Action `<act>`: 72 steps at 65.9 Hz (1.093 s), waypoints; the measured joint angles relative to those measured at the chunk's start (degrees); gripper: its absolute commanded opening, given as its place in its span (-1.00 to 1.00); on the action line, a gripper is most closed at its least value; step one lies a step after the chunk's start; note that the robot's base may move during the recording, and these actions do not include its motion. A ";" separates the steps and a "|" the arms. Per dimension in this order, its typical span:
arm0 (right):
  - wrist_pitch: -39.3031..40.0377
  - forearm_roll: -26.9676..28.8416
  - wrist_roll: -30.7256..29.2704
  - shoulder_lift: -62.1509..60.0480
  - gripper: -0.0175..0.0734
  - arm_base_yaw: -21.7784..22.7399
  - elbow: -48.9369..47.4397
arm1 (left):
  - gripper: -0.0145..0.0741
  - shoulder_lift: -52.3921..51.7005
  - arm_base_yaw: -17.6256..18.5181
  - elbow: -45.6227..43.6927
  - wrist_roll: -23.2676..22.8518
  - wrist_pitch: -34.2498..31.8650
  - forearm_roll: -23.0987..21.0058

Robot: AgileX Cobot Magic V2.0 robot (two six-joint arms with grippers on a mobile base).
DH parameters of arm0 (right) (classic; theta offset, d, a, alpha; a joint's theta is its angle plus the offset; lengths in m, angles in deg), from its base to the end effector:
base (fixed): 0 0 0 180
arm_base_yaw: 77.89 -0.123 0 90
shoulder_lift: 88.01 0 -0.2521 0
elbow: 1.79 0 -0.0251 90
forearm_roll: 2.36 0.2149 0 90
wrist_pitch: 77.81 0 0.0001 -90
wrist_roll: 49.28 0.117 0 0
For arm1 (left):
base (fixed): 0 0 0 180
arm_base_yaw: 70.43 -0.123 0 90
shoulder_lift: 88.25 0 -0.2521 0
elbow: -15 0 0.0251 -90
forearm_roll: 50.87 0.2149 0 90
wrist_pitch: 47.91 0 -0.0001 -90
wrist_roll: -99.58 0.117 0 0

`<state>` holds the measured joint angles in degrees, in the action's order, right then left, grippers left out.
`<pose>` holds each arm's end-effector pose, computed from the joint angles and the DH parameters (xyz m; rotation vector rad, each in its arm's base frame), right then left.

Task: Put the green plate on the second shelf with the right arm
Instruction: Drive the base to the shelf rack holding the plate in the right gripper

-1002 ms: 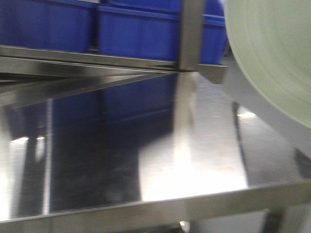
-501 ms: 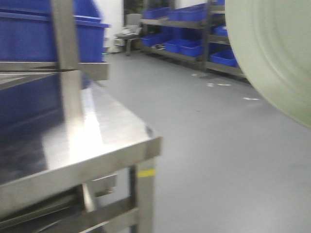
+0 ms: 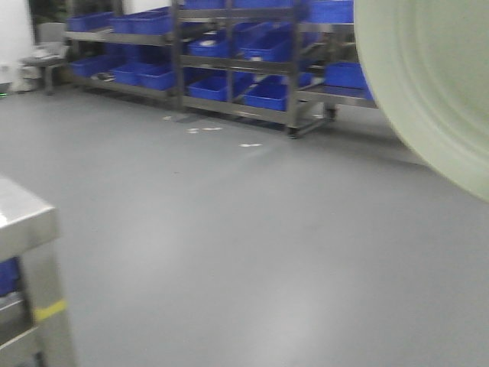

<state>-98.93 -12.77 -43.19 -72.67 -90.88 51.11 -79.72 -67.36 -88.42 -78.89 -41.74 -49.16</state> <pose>0.0640 0.0069 0.2945 -0.1737 1.5449 0.0784 0.0795 -0.0039 0.2010 0.0850 1.5908 0.0047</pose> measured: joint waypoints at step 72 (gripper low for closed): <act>0.20 0.00 0.00 0.00 -0.49 0.00 0.00 | -0.38 0.00 0.00 0.00 0.00 0.00 0.00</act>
<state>-98.73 -12.77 -43.19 -72.67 -90.88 51.11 -79.72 -67.36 -88.42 -78.89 -41.74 -49.16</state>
